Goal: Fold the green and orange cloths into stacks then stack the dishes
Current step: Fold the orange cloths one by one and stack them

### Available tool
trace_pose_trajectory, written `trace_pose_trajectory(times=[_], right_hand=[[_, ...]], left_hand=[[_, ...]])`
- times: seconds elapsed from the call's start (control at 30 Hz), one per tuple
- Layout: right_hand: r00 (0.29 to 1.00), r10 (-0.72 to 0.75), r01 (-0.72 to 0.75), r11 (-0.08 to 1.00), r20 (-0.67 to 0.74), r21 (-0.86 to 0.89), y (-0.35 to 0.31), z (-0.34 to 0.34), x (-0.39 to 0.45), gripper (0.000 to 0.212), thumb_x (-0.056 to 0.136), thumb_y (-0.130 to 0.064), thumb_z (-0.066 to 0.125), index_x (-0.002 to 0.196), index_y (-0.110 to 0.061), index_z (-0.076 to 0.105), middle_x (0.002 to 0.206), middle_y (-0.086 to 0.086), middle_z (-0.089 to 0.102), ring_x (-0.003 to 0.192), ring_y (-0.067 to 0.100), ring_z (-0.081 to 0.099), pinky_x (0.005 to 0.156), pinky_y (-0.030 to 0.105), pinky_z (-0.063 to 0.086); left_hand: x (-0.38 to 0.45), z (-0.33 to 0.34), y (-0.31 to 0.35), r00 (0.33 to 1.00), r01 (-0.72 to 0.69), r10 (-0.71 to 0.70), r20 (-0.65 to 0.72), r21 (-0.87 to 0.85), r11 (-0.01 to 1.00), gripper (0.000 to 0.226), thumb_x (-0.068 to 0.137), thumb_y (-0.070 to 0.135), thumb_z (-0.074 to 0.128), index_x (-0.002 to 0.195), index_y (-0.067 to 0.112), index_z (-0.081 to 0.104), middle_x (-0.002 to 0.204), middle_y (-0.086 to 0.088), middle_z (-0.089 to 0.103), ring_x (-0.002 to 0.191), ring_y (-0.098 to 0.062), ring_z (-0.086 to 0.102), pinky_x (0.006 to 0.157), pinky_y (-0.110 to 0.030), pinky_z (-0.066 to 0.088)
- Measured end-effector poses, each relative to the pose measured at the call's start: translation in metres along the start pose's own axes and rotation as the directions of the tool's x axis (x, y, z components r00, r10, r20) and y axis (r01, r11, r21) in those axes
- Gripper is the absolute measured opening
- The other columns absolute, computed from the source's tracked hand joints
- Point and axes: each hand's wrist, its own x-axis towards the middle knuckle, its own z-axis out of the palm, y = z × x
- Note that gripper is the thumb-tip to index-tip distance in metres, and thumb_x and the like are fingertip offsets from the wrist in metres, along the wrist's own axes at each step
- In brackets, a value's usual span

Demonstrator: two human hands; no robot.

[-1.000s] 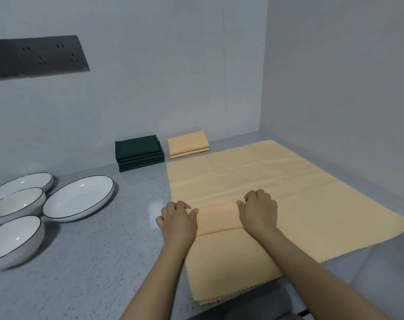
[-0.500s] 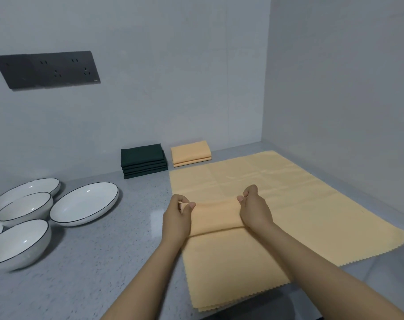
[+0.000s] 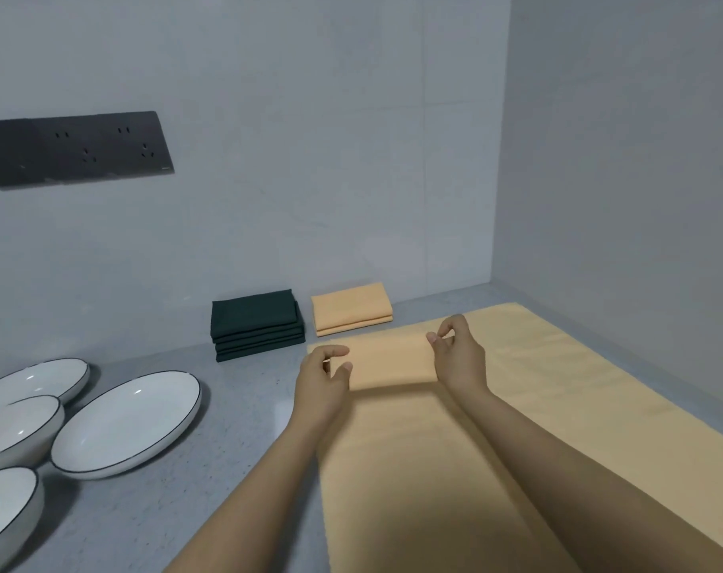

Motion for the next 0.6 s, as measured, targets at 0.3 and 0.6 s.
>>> trace_pose_trajectory(times=[0.3, 0.6], right_hand=[[0.962, 0.004, -0.046, 0.988, 0.274, 0.149, -0.001, 0.043, 0.081, 0.024, 0.086, -0.015, 0.064, 0.110, -0.020, 0.065, 0.111, -0.005, 0.061, 0.108, 0.017, 0.056, 0.087, 0.022, 0.038], [0.953, -0.119, 0.139, 0.989, 0.280, -0.053, 0.010, 0.123, 0.173, 0.036, 0.095, -0.012, 0.052, 0.131, -0.007, 0.054, 0.143, 0.006, 0.042, 0.133, 0.017, 0.039, 0.103, 0.017, 0.025]], left_hand=[[0.093, 0.012, -0.009, 0.999, 0.014, -0.010, -0.045, 0.089, 0.996, 0.040, 0.098, 0.012, 0.047, 0.137, 0.006, 0.043, 0.143, -0.007, 0.032, 0.131, -0.017, 0.038, 0.100, -0.017, 0.025], [0.193, 0.036, -0.042, 1.000, 0.014, -0.008, -0.025, 0.244, 0.970, 0.043, 0.099, 0.018, 0.041, 0.137, -0.001, 0.036, 0.152, -0.012, 0.013, 0.139, -0.025, 0.018, 0.112, -0.031, 0.018]])
